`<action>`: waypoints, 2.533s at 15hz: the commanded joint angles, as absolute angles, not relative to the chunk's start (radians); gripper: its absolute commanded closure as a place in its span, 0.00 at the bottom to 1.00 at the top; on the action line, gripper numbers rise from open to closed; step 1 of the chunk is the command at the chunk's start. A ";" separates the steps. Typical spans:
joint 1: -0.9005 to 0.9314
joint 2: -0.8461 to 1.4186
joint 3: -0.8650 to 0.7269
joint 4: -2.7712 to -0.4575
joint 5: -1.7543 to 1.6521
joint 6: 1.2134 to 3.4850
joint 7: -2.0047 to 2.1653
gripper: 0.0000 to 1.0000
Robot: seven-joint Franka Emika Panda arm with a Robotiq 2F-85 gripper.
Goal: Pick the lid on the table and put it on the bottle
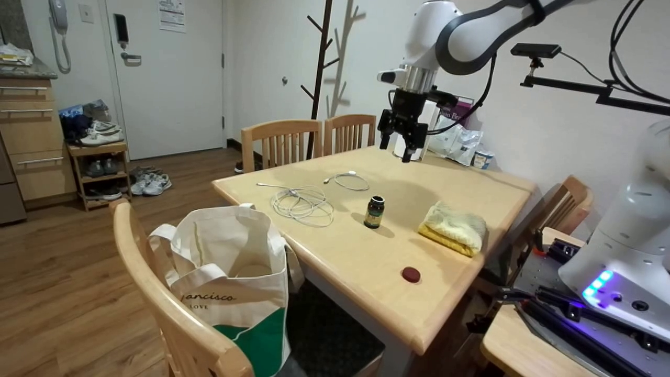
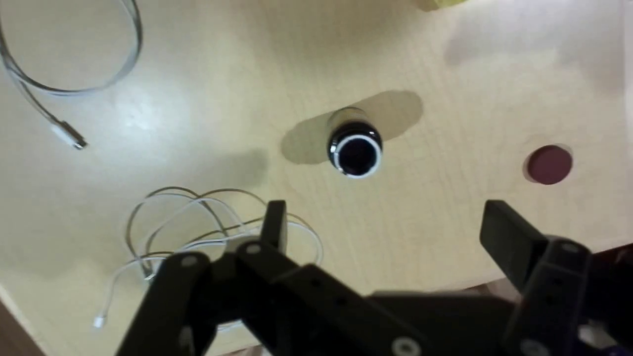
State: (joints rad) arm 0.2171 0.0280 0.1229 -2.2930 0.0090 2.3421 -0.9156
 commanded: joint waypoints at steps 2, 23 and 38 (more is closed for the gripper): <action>0.230 0.030 0.193 -2.320 -0.028 2.295 -0.961 0.00; 0.197 0.316 0.397 -2.530 0.110 2.808 -1.064 0.00; 0.197 0.430 0.428 -2.543 -0.132 2.888 -0.850 0.00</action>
